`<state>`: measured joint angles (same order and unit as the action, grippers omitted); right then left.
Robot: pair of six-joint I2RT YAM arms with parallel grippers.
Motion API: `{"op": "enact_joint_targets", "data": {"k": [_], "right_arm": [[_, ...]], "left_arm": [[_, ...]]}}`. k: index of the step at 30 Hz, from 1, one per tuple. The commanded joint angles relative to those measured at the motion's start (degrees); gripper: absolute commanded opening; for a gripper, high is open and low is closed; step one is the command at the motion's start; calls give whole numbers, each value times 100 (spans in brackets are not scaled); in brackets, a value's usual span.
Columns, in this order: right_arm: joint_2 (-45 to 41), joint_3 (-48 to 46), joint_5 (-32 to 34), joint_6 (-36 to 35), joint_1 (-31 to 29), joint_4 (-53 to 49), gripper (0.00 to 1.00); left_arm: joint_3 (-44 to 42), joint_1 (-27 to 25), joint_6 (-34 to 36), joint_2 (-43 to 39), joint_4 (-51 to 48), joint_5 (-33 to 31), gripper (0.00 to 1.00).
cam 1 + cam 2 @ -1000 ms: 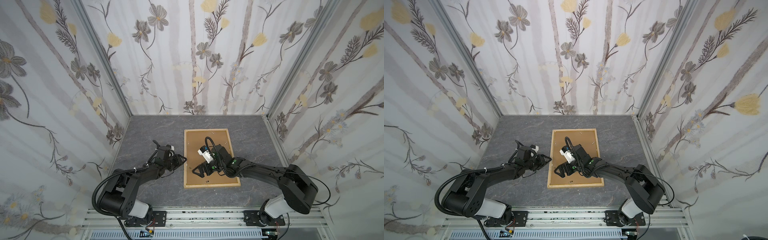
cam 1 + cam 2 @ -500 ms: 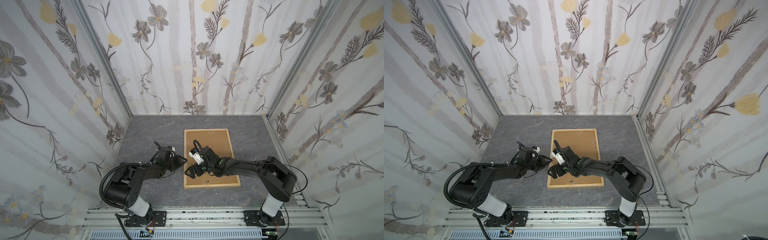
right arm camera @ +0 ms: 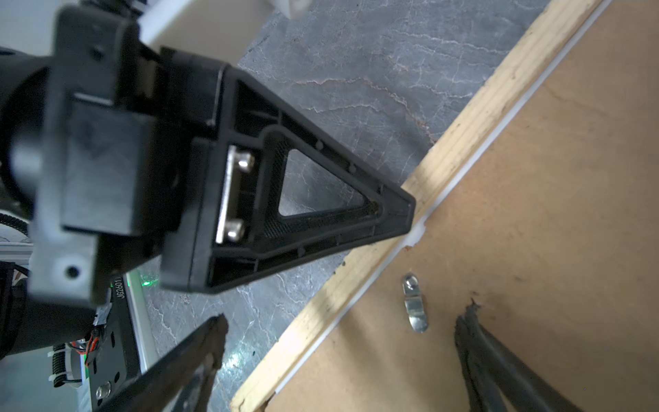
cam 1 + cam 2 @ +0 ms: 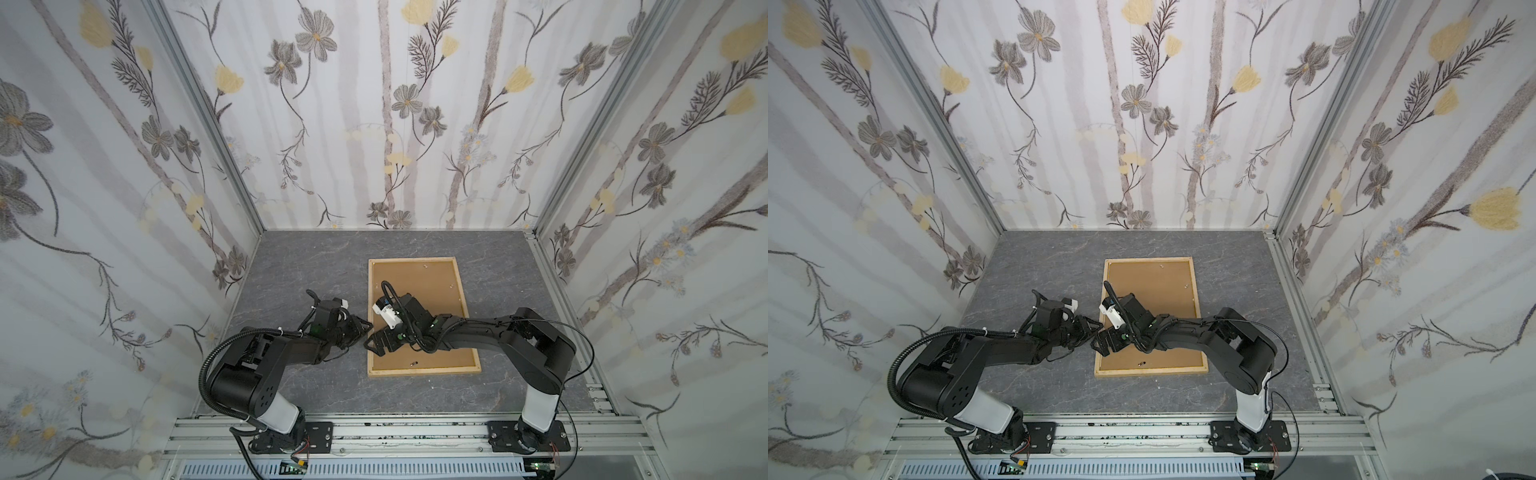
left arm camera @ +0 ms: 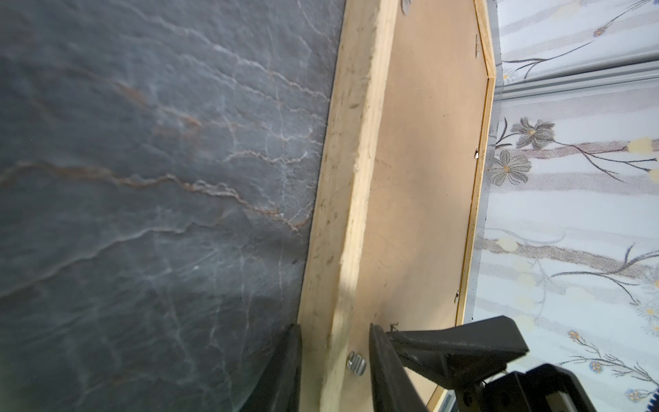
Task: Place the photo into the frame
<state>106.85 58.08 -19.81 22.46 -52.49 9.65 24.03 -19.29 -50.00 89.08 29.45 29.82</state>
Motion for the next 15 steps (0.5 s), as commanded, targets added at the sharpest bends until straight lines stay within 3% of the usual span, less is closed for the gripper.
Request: {"op": "enact_joint_targets", "data": {"k": [1,15], "right_arm": [[79,7,-183,133,-8,208,100],[236,-192,-365,452,-185,735,100]], "left_arm": [[-51,13,-114,-27,287,15,30],[-253,1,-269,20,591,76,28]]}}
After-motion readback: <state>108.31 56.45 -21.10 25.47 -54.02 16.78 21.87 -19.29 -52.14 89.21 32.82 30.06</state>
